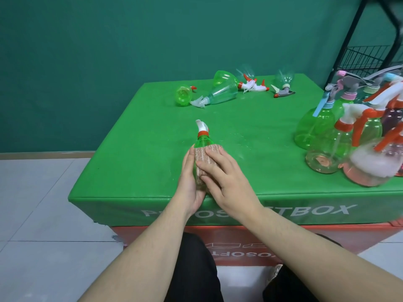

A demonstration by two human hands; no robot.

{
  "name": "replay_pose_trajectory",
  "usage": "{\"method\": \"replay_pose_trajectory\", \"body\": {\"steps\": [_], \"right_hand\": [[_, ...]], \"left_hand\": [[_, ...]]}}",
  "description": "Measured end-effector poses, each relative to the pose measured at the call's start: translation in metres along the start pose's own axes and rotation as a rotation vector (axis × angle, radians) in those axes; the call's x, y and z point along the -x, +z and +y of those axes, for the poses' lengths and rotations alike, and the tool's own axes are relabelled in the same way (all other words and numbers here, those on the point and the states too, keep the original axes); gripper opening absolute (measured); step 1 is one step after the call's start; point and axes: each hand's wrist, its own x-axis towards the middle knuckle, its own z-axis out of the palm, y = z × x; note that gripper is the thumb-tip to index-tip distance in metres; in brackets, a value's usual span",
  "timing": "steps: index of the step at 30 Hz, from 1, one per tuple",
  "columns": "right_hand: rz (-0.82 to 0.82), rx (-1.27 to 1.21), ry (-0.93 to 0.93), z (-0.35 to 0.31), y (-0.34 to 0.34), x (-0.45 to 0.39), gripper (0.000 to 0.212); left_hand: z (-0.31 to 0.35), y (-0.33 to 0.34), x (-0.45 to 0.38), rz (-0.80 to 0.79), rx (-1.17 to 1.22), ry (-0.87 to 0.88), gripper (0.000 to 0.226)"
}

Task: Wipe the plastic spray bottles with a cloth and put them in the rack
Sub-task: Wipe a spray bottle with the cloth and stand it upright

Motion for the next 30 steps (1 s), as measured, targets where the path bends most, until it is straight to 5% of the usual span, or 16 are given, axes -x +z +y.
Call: {"method": "replay_pose_trajectory", "body": {"steps": [3, 9, 14, 19, 26, 30], "right_hand": [[0.066, 0.003, -0.039, 0.002, 0.001, 0.007, 0.03], [0.084, -0.022, 0.004, -0.004, -0.006, 0.01, 0.031], [0.047, -0.005, 0.084, -0.01, -0.014, -0.009, 0.043], [-0.046, -0.052, 0.188, -0.006, -0.017, -0.041, 0.051], [-0.065, -0.279, 0.424, 0.005, -0.015, -0.065, 0.046], [-0.066, -0.202, 0.338, 0.002, -0.014, -0.055, 0.047]], "left_hand": [[-0.002, -0.003, -0.004, 0.015, 0.049, 0.019, 0.109], [-0.006, -0.006, -0.007, -0.003, 0.036, 0.084, 0.074], [-0.006, -0.004, -0.005, -0.045, 0.009, 0.093, 0.09], [-0.005, 0.0, 0.0, -0.06, -0.039, 0.113, 0.05], [-0.005, 0.002, -0.001, -0.041, -0.038, 0.128, 0.048], [-0.004, 0.002, -0.001, -0.037, -0.008, 0.105, 0.041]]}}
